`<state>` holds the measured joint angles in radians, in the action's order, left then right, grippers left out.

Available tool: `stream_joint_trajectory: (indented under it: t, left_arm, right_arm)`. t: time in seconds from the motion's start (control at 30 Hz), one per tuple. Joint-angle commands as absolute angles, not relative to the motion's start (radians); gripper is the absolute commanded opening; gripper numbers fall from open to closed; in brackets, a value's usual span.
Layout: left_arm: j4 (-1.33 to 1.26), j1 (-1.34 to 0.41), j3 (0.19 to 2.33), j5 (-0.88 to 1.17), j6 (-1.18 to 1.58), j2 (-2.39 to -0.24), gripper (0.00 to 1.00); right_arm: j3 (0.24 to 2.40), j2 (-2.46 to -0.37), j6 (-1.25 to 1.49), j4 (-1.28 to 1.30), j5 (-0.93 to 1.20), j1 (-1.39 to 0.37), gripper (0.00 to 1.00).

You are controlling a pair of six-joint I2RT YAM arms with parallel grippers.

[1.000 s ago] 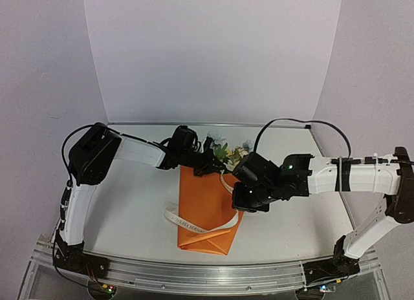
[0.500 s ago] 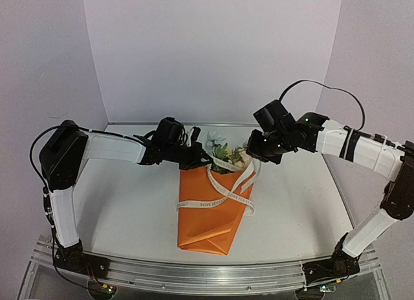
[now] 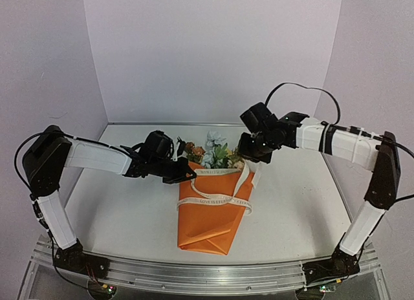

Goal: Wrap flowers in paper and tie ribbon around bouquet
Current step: Place the right side of the ribbon on the folded bouquet.

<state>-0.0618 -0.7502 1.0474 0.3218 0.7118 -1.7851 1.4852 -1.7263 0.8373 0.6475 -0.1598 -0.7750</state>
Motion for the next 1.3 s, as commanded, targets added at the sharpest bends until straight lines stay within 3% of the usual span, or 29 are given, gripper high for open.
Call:
stream_joint_trajectory:
  t: [0.0, 0.2, 0.5, 0.73, 1.03, 1.2, 1.27]
  left_arm:
    - [-0.086, -0.759, 0.974, 0.196, 0.739, -1.647, 0.00]
    - [-0.067, -0.798, 0.853, -0.043, 0.809, -1.540, 0.00]
    - [-0.049, -0.848, 0.800, -0.149, 0.905, -1.555, 0.00]
    - [-0.016, -0.851, 0.665, -0.335, 0.975, -1.349, 0.07]
    - [-0.004, -0.851, 0.611, -0.308, 1.009, -1.317, 0.37]
    - [0.047, -0.850, 0.625, -0.331, 0.918, -1.215, 0.50]
    - [-0.033, -0.847, 0.632, -0.243, 0.797, -1.186, 0.56]
  right_arm:
    - [1.542, -1.825, 0.838, 0.641, -0.135, -0.775, 0.00]
    - [1.570, -1.895, 0.826, 0.631, -0.091, -0.791, 0.00]
    - [1.584, -1.917, 0.801, 0.637, -0.143, -0.798, 0.00]
    - [1.655, -1.961, 0.799, 0.648, -0.101, -0.749, 0.00]
    - [1.641, -1.978, 0.791, 0.649, -0.050, -0.757, 0.00]
    - [1.658, -1.978, 0.770, 0.652, -0.052, -0.768, 0.00]
    - [1.673, -1.985, 0.766, 0.655, -0.047, -0.769, 0.00]
